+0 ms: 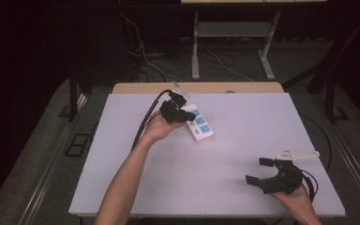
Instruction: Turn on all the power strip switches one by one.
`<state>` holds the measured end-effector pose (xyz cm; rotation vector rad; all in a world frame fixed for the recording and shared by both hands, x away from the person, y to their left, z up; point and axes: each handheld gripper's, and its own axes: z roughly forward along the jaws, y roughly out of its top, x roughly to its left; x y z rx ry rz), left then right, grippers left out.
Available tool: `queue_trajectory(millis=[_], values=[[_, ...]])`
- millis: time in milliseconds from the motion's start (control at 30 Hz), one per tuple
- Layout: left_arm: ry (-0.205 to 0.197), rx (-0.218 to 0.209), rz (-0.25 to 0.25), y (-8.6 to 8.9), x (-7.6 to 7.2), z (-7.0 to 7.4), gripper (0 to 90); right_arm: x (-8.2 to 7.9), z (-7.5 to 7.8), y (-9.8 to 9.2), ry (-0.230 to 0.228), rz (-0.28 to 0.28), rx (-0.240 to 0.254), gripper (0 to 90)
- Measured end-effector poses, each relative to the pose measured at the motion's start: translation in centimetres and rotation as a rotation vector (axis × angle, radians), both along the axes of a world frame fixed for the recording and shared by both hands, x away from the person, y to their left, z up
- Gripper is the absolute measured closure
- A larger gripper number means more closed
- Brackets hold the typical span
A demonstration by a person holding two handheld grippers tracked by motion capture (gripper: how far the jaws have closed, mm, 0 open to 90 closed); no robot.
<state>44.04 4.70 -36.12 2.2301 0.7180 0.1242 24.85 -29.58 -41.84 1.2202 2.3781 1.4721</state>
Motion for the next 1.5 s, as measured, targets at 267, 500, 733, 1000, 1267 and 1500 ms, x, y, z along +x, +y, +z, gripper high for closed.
queue_trajectory(millis=[267,500,733,1000,1267,1500], values=[[0.027,-0.006,-0.009,-1.1,0.6,-0.9,89.3,0.0,0.0,0.0,0.001,0.003,0.0,0.3],[0.056,0.003,-0.018,-1.6,1.1,-2.1,89.4,0.0,0.0,0.0,0.002,0.008,-0.003,0.4],[0.075,0.016,-0.025,-1.9,1.3,-3.0,89.5,0.0,0.0,0.1,0.002,0.012,-0.004,0.4],[0.093,0.044,-0.04,-2.2,1.3,-3.7,89.4,0.0,0.0,0.1,0.004,0.018,-0.006,0.3],[0.099,0.089,-0.059,-2.5,1.2,-4.4,89.4,0.1,-0.1,0.1,0.006,0.02,-0.01,0.3],[0.111,0.094,-0.072,-2.6,1.2,-4.7,89.5,0.1,-0.1,0.2,0.007,0.021,-0.012,0.3]])
